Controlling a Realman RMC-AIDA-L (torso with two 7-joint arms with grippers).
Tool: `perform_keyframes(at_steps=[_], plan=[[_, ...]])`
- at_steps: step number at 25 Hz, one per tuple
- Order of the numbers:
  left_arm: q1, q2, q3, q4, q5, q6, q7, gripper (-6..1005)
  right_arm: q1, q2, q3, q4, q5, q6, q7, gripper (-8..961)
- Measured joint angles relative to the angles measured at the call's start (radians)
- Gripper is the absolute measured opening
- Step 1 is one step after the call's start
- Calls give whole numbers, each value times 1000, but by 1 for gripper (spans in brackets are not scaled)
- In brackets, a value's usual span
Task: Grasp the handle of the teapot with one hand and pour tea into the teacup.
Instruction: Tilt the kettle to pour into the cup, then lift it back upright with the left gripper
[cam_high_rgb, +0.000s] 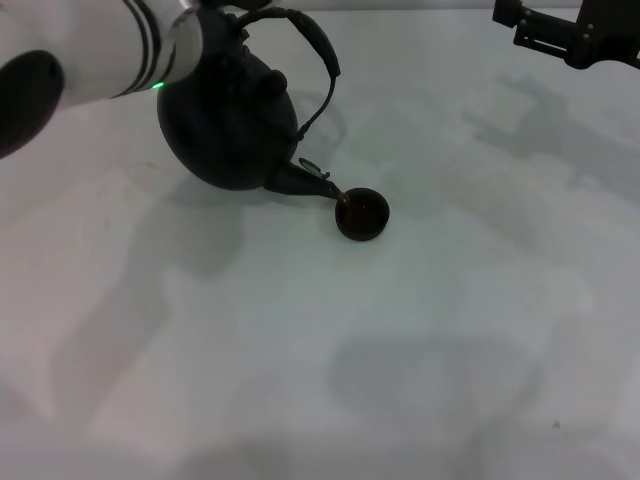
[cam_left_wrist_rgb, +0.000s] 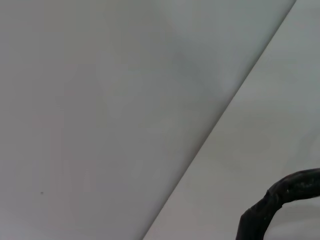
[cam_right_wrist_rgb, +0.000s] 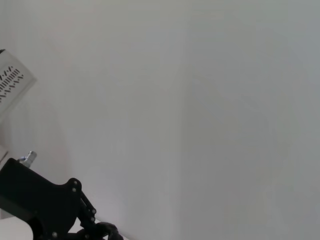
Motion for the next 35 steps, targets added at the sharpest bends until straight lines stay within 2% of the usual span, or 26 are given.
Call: perform_keyframes(at_steps=[22,35], plan=[[-84,0,30,-41,35,-56,-30,94,12,0,0,16,-2,-2,-14,844],[-88,0,26,-55,30,-45,-40,95,16,0,0,29,-1,-7,-26,844]])
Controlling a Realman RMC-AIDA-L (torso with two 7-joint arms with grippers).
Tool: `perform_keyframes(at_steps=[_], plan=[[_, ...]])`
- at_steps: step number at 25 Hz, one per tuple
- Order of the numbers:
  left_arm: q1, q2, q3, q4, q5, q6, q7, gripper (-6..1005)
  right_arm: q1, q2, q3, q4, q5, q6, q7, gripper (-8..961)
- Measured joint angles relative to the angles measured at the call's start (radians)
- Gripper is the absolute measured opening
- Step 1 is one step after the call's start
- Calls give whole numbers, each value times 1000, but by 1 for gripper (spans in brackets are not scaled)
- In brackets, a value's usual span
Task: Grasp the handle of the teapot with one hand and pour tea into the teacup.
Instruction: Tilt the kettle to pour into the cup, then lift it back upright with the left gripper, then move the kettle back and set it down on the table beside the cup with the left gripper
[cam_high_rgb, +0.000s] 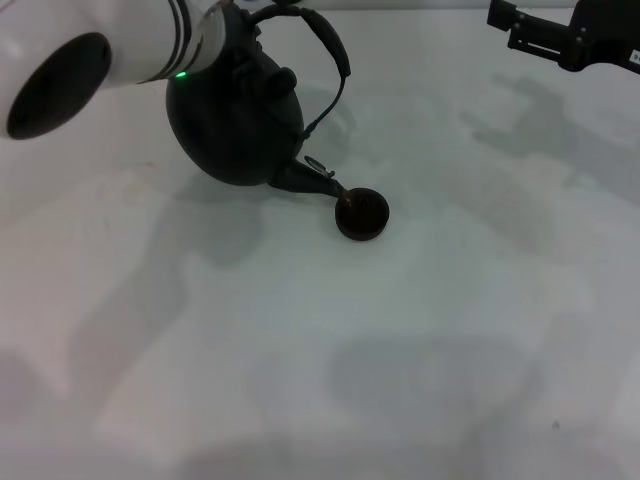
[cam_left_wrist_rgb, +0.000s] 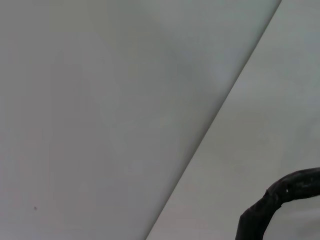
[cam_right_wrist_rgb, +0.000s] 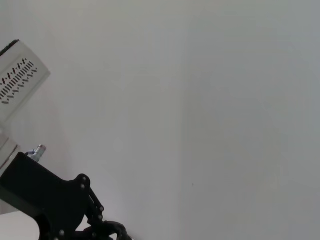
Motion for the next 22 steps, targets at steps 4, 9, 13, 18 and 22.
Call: perform_keyframes(at_steps=[4,9,13,18,22], plan=[[12,1,-8,-2,-24,26,-11,95,7,0,0,11,0,-1,-1,844],[29,4,-55,-3,-131,52,21,95,14,0,0,22,-2,-6,-1,844],[59,5,-137,4,-276,64,119,94,15,0,0,23,-3,-8,-1,844],[109,5,-250,5,-435,65,248,94,15,-1,0,23,-6,-8,-1,844],[162,5,-343,2,-572,64,380,95,13,-3,0,23,-8,-8,6,844]])
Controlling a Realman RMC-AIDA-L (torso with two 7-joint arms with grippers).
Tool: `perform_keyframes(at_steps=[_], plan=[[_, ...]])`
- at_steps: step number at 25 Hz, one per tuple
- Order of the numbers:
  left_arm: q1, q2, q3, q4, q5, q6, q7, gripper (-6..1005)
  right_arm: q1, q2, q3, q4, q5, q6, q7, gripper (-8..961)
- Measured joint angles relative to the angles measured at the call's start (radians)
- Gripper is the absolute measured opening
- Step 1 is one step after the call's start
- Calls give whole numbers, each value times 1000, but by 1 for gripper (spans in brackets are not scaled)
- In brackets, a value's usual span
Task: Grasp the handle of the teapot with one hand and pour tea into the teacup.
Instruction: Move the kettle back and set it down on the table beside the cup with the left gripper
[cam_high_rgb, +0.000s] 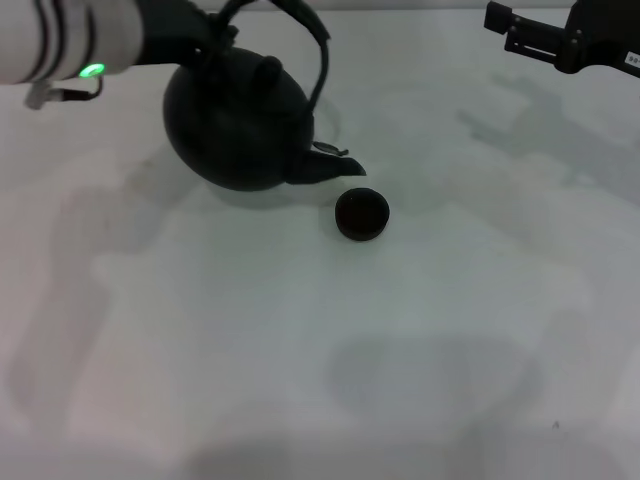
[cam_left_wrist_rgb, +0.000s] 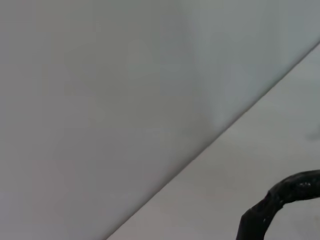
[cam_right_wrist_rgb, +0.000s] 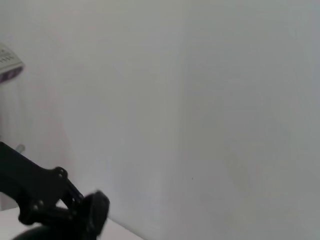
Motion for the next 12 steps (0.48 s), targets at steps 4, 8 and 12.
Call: perform_keyframes(at_steps=[4,8,12], plan=[[52,2,-113,-20,-190,-10,184,94,-1,-1,0,1,-12,0,3,844],[84,3,-215,-82,-399,-52,417,94,-5,-1,0,2,-16,1,5,844],[110,3,-296,-170,-586,-90,612,94,-8,-1,0,3,-20,3,12,844]])
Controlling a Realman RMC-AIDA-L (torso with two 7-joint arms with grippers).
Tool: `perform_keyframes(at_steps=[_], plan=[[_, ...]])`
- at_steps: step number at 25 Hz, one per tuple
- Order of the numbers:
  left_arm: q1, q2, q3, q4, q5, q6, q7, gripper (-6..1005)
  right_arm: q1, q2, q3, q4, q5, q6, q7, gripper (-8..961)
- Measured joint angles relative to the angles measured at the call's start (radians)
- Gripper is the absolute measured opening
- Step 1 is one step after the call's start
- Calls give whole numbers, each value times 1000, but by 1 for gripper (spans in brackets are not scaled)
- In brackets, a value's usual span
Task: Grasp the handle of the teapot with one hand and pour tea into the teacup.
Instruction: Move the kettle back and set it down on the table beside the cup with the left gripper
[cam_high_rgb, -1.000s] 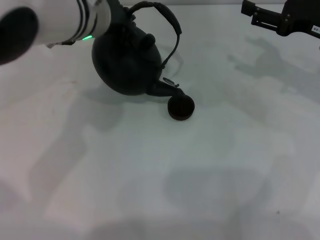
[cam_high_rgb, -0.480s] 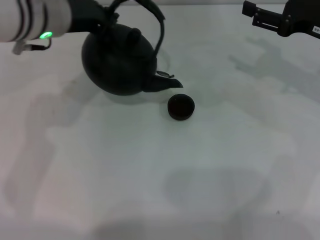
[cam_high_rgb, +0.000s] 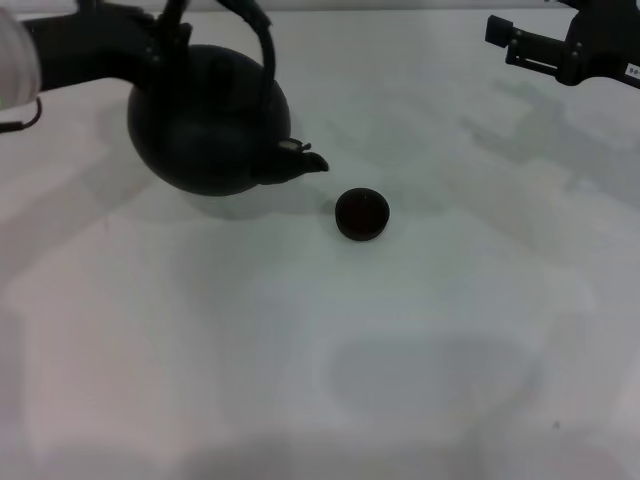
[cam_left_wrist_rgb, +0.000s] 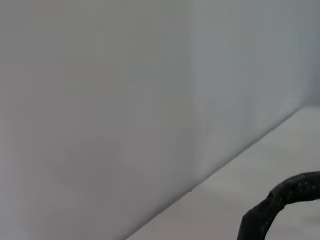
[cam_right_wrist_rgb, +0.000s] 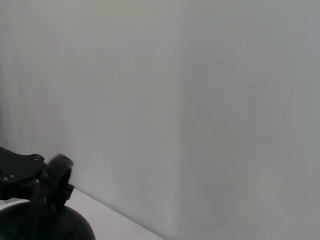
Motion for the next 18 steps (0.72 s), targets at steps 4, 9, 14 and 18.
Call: perform_keyframes(at_steps=[4,9,14,18], plan=[[20,0,-98,-123,-203,-73,225,94,-3,-3,0,0,-7,2,14,844],[23,0,-230,-259,-286,-157,387,94,-6,-3,0,0,-7,3,15,844],[23,2,-360,-384,-322,-224,516,95,-6,-3,-5,8,-9,3,15,844],[23,4,-448,-476,-323,-248,612,95,-6,-3,-8,10,-9,3,11,844]])
